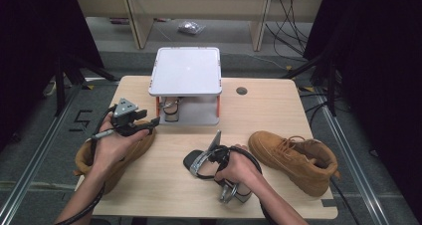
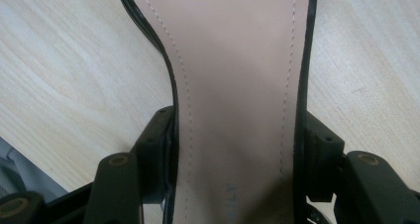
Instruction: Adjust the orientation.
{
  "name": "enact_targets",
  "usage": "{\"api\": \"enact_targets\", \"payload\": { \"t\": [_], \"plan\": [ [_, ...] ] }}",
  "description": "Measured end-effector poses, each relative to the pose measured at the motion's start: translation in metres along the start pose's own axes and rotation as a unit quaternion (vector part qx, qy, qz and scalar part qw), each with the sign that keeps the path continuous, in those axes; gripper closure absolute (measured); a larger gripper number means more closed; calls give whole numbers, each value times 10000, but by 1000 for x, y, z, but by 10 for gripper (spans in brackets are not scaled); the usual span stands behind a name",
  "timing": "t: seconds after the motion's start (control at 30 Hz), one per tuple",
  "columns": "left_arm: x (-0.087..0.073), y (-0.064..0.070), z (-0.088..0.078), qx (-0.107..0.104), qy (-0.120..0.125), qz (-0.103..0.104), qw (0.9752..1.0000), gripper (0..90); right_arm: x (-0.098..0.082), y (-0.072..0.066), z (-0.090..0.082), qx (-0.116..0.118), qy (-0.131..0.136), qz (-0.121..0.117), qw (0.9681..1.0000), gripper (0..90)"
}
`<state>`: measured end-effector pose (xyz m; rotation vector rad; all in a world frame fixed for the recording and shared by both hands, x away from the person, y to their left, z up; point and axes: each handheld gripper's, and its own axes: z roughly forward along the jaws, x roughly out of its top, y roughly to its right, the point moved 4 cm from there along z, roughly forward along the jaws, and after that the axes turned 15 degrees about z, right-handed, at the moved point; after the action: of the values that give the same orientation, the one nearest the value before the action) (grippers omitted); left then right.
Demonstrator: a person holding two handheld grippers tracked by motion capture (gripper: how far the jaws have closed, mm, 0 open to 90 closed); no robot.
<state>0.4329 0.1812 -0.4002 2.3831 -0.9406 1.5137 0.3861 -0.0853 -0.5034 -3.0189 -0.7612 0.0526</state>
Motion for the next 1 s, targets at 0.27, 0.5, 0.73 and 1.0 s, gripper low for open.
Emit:
{"api": "enact_targets", "payload": {
  "t": [0.27,0.5,0.73,1.0],
  "plan": [
    [-1,-2,-1,14,-13,4,10000,439,2,4,-8,77,341,118,9993,436],
    [0,-2,-1,27,-4,-11,10000,440,8,9,-18,199,683,319,9970,437],
    [-2,-4,-2,49,-26,-1,10000,441,22,21,-24,303,1135,566,9915,438],
    [-1,-7,-4,80,-4,-9,10000,443,41,28,-30,454,1389,1088,9833,438]
  ]
}}
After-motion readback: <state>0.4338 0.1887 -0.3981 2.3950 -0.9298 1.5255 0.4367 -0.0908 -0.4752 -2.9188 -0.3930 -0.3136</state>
